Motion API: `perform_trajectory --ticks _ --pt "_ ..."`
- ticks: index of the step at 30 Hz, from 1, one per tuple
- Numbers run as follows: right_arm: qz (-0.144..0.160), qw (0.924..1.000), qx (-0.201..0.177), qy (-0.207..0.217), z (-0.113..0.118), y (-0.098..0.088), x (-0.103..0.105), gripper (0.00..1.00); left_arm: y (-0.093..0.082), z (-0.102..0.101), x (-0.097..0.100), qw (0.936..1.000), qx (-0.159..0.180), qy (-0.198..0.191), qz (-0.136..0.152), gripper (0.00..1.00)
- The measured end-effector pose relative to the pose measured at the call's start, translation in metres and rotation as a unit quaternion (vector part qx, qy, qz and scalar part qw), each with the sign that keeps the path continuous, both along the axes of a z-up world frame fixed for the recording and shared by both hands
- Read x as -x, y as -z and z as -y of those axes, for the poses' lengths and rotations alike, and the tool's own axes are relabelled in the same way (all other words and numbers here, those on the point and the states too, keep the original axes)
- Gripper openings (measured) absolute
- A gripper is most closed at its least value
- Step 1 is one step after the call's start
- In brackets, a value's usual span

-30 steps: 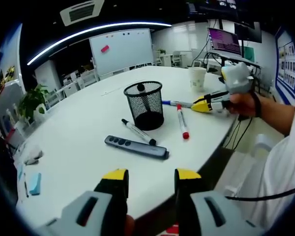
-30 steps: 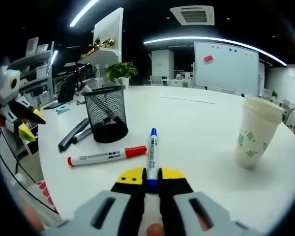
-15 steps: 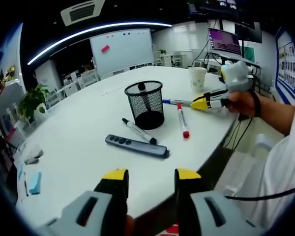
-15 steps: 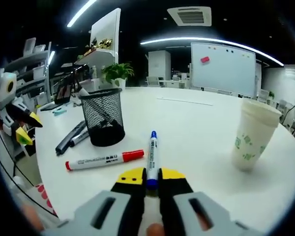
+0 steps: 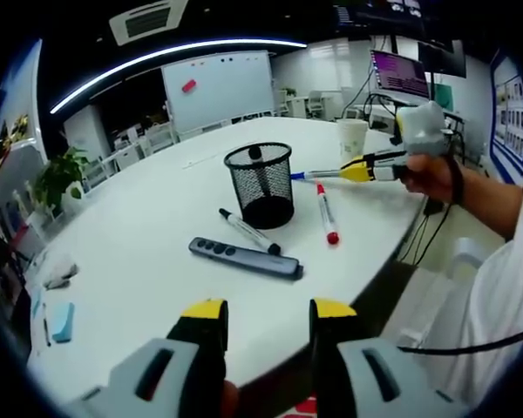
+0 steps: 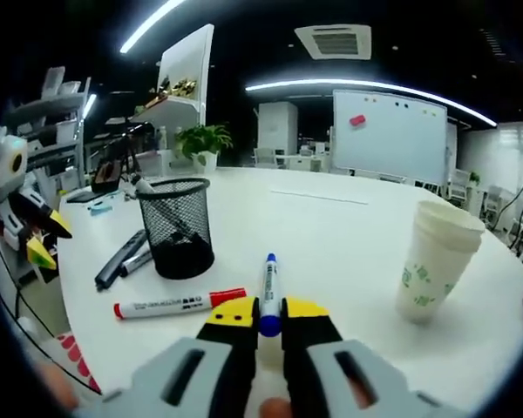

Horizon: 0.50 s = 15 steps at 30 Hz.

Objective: Place the scattered laser pointers and whiteboard markers into the pen holder and stack the scattered paper cups together

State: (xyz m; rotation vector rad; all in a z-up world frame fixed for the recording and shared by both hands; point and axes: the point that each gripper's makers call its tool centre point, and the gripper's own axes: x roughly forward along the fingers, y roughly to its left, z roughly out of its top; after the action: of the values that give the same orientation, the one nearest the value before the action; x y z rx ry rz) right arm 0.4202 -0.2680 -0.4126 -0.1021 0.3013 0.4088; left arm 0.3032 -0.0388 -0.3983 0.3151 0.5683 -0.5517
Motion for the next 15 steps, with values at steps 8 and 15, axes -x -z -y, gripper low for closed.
perform_trajectory --ticks 8,15 --pt "0.033 0.9994 0.011 0.001 -0.001 -0.018 -0.005 0.10 -0.002 0.002 -0.001 1.0000 -0.001 0.002 0.001 0.38" --pt "0.056 0.9984 0.002 0.000 -0.003 -0.034 -0.008 0.10 -0.002 0.001 -0.001 1.0000 -0.001 0.001 0.002 0.38"
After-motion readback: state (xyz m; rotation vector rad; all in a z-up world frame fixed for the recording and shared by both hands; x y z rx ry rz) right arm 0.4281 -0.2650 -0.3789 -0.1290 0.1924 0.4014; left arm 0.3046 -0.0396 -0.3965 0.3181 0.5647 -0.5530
